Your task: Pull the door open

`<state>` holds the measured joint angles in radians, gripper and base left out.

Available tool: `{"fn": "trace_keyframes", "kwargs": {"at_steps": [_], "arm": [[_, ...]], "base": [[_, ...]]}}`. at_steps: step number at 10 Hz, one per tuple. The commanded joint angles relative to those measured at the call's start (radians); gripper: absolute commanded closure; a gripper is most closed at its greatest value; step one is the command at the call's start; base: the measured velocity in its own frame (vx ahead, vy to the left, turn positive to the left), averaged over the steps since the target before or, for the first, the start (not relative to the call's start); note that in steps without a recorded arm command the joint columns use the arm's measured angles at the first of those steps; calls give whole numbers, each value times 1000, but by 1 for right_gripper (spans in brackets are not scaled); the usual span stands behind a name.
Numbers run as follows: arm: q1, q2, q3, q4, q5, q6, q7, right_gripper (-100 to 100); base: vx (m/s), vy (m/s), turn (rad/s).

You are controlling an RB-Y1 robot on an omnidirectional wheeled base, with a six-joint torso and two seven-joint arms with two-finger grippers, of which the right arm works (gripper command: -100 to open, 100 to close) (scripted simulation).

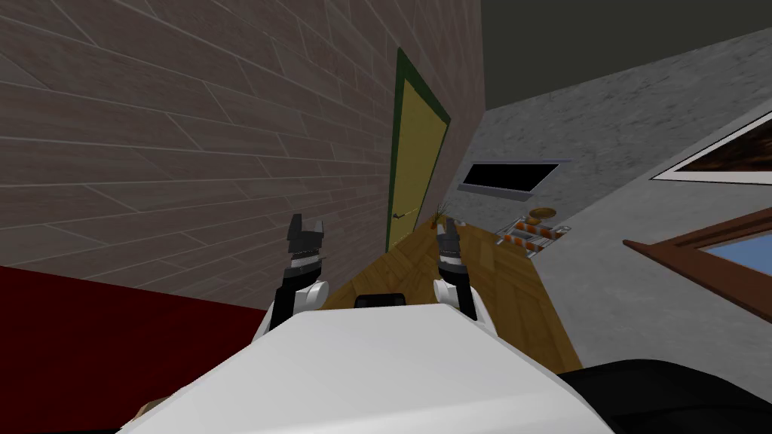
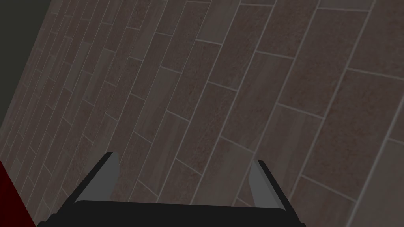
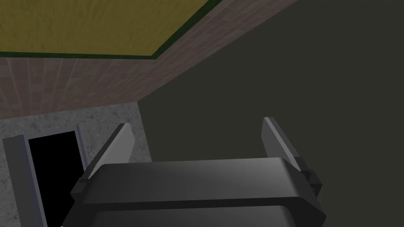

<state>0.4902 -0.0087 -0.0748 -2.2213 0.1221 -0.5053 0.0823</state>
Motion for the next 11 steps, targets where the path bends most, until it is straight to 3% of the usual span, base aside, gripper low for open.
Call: {"fn": "trace_keyframes", "kwargs": {"at_steps": [1,7,8,10,11], "arm": [[-10,-11,4,37,-5,-11,-10,-100],[-63,-62,27,227,-31,-70,-63,-100],[-63,-62,27,231,-31,-70,-63,-100],[-85,-83,37,299,-42,-94,-85,-100],[-85,-83,37,310,-42,-94,-85,-100]], "base": [[30,-25,106],[80,-66,134],[63,-44,51],[46,-50,147],[47,-59,48]]}}
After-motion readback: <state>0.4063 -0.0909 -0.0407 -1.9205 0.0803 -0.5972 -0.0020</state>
